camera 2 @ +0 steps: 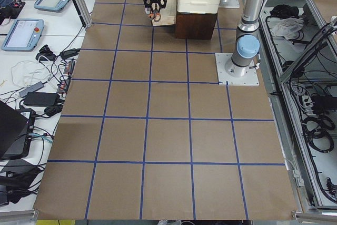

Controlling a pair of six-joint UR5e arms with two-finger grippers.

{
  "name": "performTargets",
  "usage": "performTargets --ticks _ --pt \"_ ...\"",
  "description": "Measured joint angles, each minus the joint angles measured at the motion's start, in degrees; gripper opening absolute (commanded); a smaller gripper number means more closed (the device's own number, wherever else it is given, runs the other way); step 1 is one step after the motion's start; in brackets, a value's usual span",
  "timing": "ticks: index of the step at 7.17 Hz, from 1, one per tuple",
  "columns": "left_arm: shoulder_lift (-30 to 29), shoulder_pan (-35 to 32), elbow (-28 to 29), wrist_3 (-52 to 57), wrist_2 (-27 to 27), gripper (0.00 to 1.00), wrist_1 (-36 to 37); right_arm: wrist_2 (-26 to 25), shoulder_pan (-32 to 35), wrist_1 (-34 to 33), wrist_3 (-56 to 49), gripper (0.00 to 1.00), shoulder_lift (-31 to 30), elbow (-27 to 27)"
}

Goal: Place scissors in drawer with both arms

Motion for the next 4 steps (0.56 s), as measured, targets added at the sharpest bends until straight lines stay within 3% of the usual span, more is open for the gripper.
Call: performTargets --ticks 4 --pt "-1.3 -8.1 -0.1 -6.7 0.0 0.00 2.9 0.2 -1.1 1.5 3.1 1.00 -2.1 0.1"
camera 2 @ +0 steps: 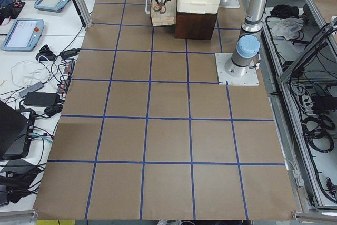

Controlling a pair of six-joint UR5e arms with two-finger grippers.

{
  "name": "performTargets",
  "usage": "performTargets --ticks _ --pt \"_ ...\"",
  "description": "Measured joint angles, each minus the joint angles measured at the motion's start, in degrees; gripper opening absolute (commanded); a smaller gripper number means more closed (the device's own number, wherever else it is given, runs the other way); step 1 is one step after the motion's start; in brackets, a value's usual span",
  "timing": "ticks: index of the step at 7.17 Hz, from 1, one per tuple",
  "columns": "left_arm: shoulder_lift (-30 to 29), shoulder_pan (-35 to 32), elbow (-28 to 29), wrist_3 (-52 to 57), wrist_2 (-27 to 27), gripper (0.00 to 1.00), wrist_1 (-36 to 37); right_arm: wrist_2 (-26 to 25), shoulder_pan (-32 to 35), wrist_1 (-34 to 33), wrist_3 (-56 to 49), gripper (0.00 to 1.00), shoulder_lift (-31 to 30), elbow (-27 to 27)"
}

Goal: Place scissors in drawer with both arms

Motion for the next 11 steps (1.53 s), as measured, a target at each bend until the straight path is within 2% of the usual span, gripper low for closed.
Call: performTargets --ticks 4,6,7,9,11 --pt "-4.0 -2.5 -0.1 -0.6 -1.2 0.00 2.2 -0.1 -2.6 0.3 -0.2 1.00 0.0 1.3" --pt "-5.1 -2.6 -0.1 -0.4 -1.9 0.63 3.1 -0.5 -3.1 0.5 -0.2 1.00 -0.2 1.7" --pt "-5.3 -2.6 -0.1 -0.4 -1.9 0.73 3.2 -0.4 -3.0 0.5 -0.1 1.00 -0.2 1.7" --pt "-4.9 -2.5 -0.1 -0.7 -1.8 0.74 3.1 -0.8 -3.0 0.6 0.1 1.00 -0.2 1.7" --pt "-2.9 -2.0 0.4 -3.4 -1.2 0.74 2.5 -6.0 -3.0 0.8 0.9 1.00 -0.8 1.6"
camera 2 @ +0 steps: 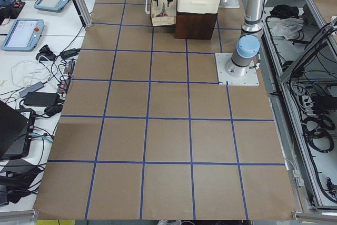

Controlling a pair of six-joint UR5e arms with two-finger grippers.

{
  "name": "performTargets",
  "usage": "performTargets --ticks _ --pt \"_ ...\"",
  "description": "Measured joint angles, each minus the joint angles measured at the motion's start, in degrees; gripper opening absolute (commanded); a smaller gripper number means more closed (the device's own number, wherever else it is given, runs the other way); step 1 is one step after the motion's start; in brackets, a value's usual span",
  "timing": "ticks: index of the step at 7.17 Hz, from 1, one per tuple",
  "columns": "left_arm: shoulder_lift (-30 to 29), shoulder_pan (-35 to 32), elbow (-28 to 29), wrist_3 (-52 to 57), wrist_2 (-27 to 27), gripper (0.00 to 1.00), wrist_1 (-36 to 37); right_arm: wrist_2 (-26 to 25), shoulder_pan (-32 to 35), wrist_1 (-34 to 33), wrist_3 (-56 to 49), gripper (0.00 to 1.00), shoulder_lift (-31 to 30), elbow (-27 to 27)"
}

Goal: Place scissors in drawer with both arms

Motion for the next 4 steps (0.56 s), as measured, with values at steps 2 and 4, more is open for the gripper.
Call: performTargets --ticks 2,4 --pt "2.8 0.6 2.1 -11.1 0.3 0.75 -3.2 0.4 0.3 0.0 5.6 1.00 -0.3 -0.1" --pt "5.9 3.3 5.0 -26.9 0.1 0.90 -9.2 2.4 1.3 -0.1 13.0 1.00 -0.4 -0.2"
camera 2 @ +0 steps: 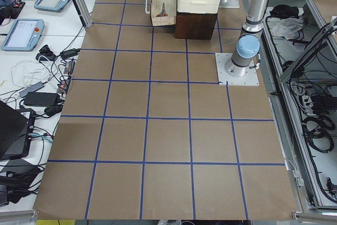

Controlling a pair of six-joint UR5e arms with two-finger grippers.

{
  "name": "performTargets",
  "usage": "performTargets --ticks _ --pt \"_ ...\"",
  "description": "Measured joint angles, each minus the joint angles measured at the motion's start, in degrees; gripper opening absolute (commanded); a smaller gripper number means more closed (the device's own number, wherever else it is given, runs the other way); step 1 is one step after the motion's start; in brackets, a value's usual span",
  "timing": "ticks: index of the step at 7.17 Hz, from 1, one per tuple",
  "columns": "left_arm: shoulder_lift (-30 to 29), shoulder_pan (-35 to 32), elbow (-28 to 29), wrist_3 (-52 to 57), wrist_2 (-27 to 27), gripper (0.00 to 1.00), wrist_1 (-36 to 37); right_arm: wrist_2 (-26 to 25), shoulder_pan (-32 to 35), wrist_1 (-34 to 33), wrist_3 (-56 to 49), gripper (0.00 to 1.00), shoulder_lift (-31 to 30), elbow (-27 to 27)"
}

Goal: Place scissors in drawer with both arms

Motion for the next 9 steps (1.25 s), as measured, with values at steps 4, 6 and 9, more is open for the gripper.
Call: performTargets --ticks 4,6,9 --pt "5.5 13.7 1.0 -22.8 -1.4 1.00 -3.4 -0.1 1.7 -0.3 6.6 1.00 0.0 0.0" --pt "6.7 19.8 0.3 -26.2 -1.0 1.00 -4.0 -0.2 1.7 -0.4 7.0 1.00 0.0 0.0" --pt "9.7 26.5 -3.3 -27.2 -1.1 1.00 -4.5 -0.5 1.8 -0.4 6.6 1.00 0.0 0.0"
